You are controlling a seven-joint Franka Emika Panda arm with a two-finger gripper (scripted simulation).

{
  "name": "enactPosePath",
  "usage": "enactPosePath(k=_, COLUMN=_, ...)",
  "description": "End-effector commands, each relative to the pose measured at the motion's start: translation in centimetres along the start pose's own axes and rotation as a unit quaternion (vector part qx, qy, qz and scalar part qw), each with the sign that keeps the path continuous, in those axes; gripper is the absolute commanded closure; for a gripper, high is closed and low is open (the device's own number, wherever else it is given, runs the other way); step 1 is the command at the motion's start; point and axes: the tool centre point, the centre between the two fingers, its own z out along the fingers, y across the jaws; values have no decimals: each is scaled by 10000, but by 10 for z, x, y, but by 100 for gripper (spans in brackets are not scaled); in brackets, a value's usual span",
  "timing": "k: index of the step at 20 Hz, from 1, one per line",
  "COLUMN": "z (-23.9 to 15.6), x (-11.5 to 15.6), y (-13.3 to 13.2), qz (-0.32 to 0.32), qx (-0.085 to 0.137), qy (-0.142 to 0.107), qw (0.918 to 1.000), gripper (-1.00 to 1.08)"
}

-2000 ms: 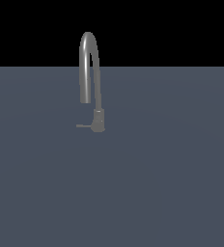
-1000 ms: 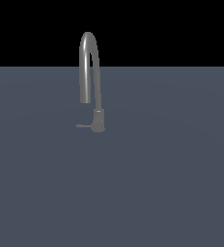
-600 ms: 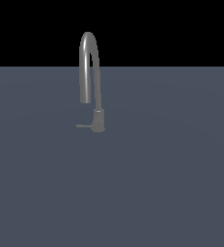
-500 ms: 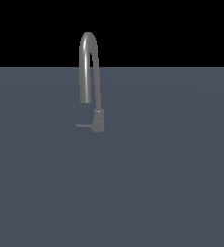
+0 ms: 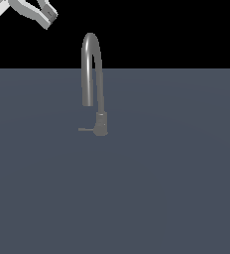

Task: Turn on the faucet by rotating a designated handle.

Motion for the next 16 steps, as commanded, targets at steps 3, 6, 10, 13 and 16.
enactPosePath(k=3, z=10, x=18, y=-10, qz=-481, qx=-454, qy=7, qw=9978, gripper=108)
enactPosePath(k=6, z=16, x=28, y=-17, qz=-770, qx=-730, qy=9, qw=9944, gripper=108)
enactPosePath(k=10, z=25, x=40, y=-26, qz=-1129, qx=-1076, qy=11, qw=9878, gripper=108)
enactPosePath(k=13, z=32, x=49, y=-32, qz=-1382, qx=-1322, qy=13, qw=9815, gripper=108)
enactPosePath(k=16, z=39, x=57, y=-38, qz=-1624, qx=-1559, qy=14, qw=9743, gripper=108)
